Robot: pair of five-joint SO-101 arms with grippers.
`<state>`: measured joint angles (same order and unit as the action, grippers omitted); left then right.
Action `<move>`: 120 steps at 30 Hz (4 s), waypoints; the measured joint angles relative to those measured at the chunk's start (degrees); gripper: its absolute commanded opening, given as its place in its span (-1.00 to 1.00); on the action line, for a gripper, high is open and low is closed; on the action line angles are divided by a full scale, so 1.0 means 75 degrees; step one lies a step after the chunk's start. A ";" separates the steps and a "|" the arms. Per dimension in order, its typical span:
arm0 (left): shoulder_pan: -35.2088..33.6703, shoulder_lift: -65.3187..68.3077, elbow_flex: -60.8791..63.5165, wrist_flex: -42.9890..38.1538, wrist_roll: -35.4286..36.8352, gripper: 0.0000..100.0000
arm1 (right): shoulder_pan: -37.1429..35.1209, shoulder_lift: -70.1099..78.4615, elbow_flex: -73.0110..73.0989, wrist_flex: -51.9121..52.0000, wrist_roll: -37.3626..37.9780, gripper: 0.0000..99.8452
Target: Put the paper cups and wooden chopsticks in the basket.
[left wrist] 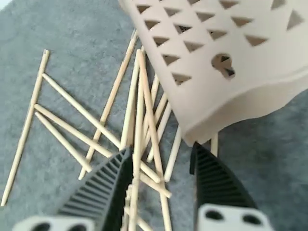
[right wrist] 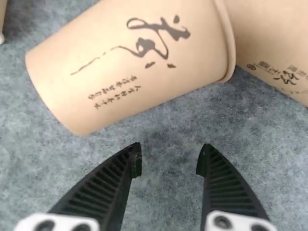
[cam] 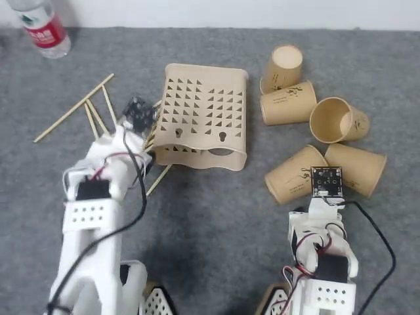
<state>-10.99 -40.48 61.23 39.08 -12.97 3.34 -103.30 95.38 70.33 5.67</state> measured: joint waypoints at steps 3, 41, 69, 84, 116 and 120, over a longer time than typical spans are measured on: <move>0.0047 -0.0645 0.0645 -0.0223 -0.0035 -0.57 | 0.0000 0.0000 0.0000 0.0000 0.0000 -0.60; 0.0469 0.1336 0.1430 -0.3751 0.1067 -0.57 | -0.3130 0.0000 -0.0727 -0.2075 0.0610 -0.60; 0.0469 0.1360 0.1430 -0.3763 0.1067 -0.67 | -0.3704 0.7373 -0.4560 -0.3868 0.0586 -0.60; 0.0469 0.1360 0.1430 -0.3763 0.1067 -0.67 | -0.3727 0.8346 -0.3727 -0.6060 0.0586 -0.60; 0.0469 0.1360 0.1430 -0.3763 0.1067 -0.67 | -0.3716 1.2296 -0.5158 -0.8123 0.0785 -0.60; 0.0492 0.1360 0.1430 -0.3763 0.1067 -0.67 | -0.3716 1.2730 -0.5158 -0.8486 0.0785 -0.79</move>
<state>-7.30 -30.29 71.96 10.86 -4.97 -24.53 -7.82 56.70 6.68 11.56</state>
